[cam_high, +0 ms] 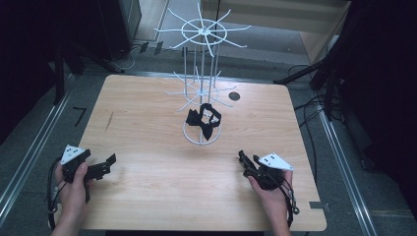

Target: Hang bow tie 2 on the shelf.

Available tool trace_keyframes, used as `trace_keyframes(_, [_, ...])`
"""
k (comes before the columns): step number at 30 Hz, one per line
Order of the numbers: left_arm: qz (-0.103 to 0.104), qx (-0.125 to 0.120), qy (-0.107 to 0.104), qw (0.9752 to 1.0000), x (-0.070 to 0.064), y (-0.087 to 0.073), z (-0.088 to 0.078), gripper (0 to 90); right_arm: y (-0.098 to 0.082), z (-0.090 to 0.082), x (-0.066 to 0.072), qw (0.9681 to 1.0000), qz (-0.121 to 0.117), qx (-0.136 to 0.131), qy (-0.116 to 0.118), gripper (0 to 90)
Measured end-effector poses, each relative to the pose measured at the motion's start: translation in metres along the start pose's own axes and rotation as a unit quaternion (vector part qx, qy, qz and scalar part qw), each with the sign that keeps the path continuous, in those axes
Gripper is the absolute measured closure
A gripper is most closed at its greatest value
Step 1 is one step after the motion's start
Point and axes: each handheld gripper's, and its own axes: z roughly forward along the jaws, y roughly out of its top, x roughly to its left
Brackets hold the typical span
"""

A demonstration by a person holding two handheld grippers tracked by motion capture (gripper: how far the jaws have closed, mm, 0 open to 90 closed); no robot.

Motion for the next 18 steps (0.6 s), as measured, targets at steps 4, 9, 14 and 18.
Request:
trace_keyframes(4, [0.000, 0.000, -0.001, 1.0000, 0.0002, 0.0000, -0.0001, 0.2, -0.0013, 0.0004, 0.0005, 1.0000, -0.004, 0.006, -0.003, 58.9])
trace_keyframes(9, [-0.001, 0.001, -0.001, 1.0000, 0.0004, 0.0001, -0.0001, 0.2, -0.0036, 0.0000, 0.0031, 0.9997, -0.017, 0.016, -0.012, 59.8])
trace_keyframes(14, [-0.001, 0.001, -0.001, 1.0000, 0.0004, 0.0000, -0.0002, 0.2, -0.0062, -0.0007, 0.0026, 0.9995, -0.015, 0.022, -0.015, 64.0])
trace_keyframes(18, [-0.001, 0.002, -0.002, 1.0000, 0.0006, 0.0001, -0.0002, 0.1, -0.0078, -0.0013, 0.0028, 0.9993, -0.020, 0.030, -0.011, 68.3])
